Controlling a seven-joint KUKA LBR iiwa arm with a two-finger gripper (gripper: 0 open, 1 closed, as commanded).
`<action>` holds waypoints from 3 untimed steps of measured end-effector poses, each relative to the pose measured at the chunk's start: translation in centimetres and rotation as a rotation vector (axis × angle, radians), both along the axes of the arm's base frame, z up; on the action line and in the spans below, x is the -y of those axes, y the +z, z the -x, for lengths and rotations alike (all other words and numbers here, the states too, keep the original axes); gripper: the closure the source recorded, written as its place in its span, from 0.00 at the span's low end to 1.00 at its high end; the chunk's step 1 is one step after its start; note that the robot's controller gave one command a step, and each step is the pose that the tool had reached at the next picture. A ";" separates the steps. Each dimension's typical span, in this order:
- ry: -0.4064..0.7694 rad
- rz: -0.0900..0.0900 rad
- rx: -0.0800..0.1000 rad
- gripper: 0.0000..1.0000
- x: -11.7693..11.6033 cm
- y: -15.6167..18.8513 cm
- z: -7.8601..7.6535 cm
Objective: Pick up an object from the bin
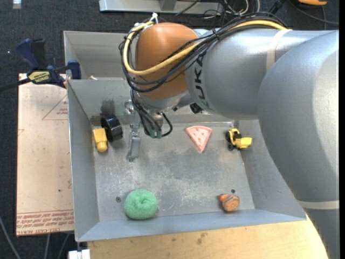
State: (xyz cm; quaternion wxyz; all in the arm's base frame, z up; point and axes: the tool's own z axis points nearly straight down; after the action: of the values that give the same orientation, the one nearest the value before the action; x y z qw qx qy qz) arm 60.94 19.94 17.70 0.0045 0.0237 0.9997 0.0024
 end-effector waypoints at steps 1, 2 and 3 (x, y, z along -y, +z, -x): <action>0.102 0.005 -0.008 0.00 0.0 -2.7 -2.3; 0.259 0.004 -0.003 0.00 -1.9 -3.9 -3.5; 0.221 0.001 -0.002 0.00 0.6 -5.2 -4.2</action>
Offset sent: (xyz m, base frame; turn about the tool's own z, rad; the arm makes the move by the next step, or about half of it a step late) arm 0.0406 0.0338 -0.0486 -0.2039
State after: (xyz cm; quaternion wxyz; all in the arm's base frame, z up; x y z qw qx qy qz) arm 65.17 19.35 12.54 0.0032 -0.0866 0.9962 0.0025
